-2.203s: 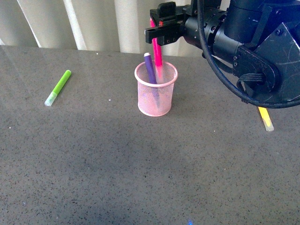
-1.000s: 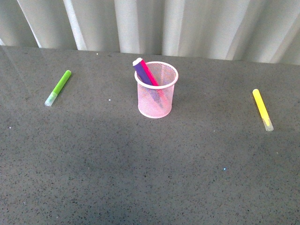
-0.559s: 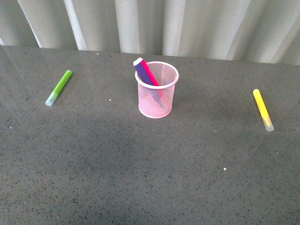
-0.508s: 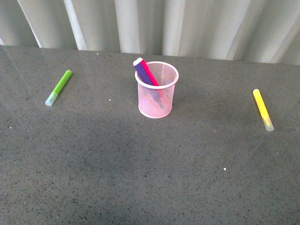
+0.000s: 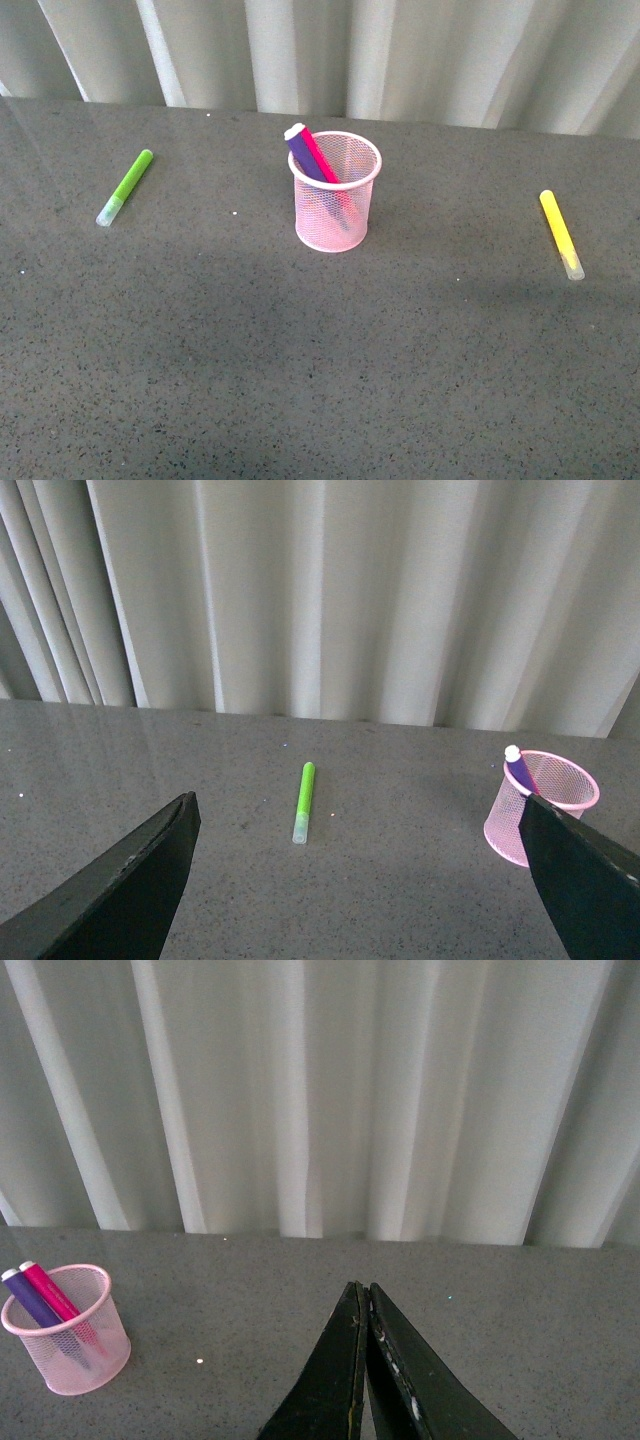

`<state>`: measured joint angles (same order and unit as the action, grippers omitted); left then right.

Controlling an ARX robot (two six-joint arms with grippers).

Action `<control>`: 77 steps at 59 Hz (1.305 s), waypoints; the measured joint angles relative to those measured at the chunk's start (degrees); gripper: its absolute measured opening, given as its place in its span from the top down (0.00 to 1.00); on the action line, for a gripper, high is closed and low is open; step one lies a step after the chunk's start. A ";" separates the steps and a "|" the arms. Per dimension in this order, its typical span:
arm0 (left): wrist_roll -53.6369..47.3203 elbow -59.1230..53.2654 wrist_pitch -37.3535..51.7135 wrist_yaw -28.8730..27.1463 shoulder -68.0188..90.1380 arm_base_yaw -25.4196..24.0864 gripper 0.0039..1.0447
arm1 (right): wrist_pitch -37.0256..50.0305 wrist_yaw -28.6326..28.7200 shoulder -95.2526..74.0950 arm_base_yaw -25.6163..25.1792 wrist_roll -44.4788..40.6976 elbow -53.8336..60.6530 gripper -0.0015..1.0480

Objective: Insert purple and pink pens into pink cup

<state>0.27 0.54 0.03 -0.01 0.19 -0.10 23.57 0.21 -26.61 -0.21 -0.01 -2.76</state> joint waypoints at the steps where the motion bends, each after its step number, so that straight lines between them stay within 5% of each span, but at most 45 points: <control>1: 0.00 0.00 0.00 0.00 0.00 0.00 0.06 | -0.39 0.00 0.50 0.00 0.02 0.13 0.97; 50: 0.00 0.00 0.00 0.00 0.00 0.00 0.06 | -13.57 -0.15 16.79 0.04 0.02 1.53 0.97; 57: 0.00 0.00 0.00 0.00 0.00 0.00 0.06 | -23.15 -0.15 24.81 0.04 0.02 1.53 0.97; 77: 0.00 0.00 0.00 0.00 -0.02 0.00 0.06 | -23.50 -0.17 26.36 0.04 0.04 1.53 0.97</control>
<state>0.27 0.54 0.03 -0.01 0.16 -0.10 0.08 0.03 -0.25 -0.16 0.03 -1.23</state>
